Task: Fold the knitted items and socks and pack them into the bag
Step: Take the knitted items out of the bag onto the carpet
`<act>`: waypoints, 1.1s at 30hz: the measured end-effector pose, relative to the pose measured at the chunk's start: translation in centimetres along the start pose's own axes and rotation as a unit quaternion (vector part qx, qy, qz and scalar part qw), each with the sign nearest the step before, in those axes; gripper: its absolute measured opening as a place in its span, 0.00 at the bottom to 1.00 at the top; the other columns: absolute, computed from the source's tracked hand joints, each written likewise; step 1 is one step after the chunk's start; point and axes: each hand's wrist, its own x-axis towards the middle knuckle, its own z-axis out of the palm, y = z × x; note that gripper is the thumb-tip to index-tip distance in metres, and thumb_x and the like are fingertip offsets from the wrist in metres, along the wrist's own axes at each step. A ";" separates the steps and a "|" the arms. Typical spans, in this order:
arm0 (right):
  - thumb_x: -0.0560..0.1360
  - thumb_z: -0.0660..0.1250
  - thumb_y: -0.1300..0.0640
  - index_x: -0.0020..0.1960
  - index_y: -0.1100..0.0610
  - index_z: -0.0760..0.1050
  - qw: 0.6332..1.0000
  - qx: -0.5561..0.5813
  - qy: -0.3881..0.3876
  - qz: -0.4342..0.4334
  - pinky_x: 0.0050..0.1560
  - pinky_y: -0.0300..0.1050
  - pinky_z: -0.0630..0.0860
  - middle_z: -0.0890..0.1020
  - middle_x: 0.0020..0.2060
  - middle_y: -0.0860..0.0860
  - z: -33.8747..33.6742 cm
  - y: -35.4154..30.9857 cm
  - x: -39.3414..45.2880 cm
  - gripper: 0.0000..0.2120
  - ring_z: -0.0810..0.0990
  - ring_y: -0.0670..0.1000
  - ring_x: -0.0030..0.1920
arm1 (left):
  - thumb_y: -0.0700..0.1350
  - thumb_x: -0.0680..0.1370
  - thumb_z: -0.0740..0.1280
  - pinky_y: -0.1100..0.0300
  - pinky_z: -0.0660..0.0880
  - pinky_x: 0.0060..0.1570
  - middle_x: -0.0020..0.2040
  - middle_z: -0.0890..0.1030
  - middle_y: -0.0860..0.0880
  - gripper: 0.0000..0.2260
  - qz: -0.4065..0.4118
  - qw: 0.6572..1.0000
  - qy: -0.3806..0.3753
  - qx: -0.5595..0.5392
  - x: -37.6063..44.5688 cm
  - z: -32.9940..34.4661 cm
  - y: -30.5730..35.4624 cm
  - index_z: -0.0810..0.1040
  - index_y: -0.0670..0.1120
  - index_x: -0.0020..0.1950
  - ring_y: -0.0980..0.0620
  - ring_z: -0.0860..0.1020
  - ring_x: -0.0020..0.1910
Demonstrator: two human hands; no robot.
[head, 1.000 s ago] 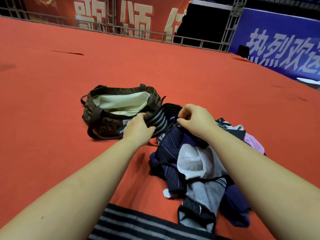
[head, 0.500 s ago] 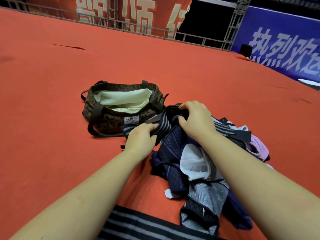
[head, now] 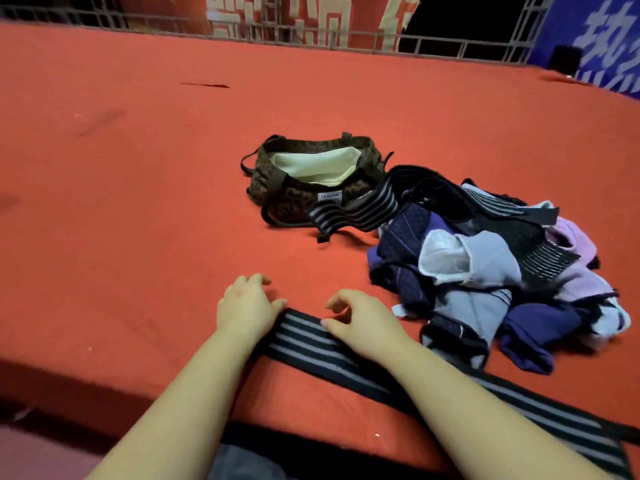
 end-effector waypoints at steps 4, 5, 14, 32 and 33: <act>0.71 0.70 0.48 0.59 0.49 0.76 0.999 -0.001 0.023 0.029 0.61 0.44 0.68 0.79 0.55 0.47 2.8 -0.9 -1.1 0.17 0.74 0.50 0.57 | 0.62 0.69 0.71 0.50 0.69 0.62 0.62 0.72 0.42 0.29 -0.088 0.996 -0.021 -0.025 -1.6 -0.6 -2.7 0.71 0.46 0.63 0.41 0.71 0.64; 0.71 0.70 0.47 0.60 0.48 0.75 0.999 -0.010 0.032 0.038 0.62 0.44 0.67 0.78 0.56 0.47 3.2 -1.0 -1.3 0.18 0.73 0.50 0.58 | 0.62 0.69 0.71 0.50 0.70 0.60 0.62 0.73 0.42 0.30 -0.103 0.994 -0.031 -0.030 -1.8 -0.8 -2.9 0.71 0.45 0.63 0.41 0.72 0.63; 0.71 0.71 0.49 0.62 0.47 0.74 0.994 0.010 0.099 0.044 0.63 0.42 0.64 0.74 0.58 0.46 3.2 -2.4 -2.8 0.20 0.70 0.50 0.60 | 0.45 0.72 0.72 0.49 0.79 0.41 0.37 0.81 0.47 0.06 0.009 0.925 -0.034 -0.378 -3.3 -1.8 -1.4 0.76 0.47 0.39 0.46 0.80 0.38; 0.76 0.65 0.63 0.48 0.58 0.80 0.759 0.574 0.276 0.133 0.33 0.43 0.79 0.85 0.40 0.53 -6.8 4.7 -13.9 0.05 0.84 0.50 0.40 | 0.63 0.61 0.73 0.69 0.64 0.63 0.63 0.70 0.62 0.40 0.388 0.869 -0.234 -0.201 -10.7 1.5 12.7 0.65 0.55 0.70 0.65 0.69 0.62; 0.77 0.65 0.62 0.47 0.57 0.80 0.755 0.574 0.286 0.138 0.32 0.41 0.78 0.85 0.39 0.52 -7.0 5.3 -14.5 0.05 0.84 0.49 0.39 | 0.65 0.60 0.71 0.67 0.64 0.65 0.64 0.69 0.61 0.43 0.409 0.872 -0.212 -0.166 -11.0 2.0 13.2 0.64 0.54 0.72 0.63 0.68 0.63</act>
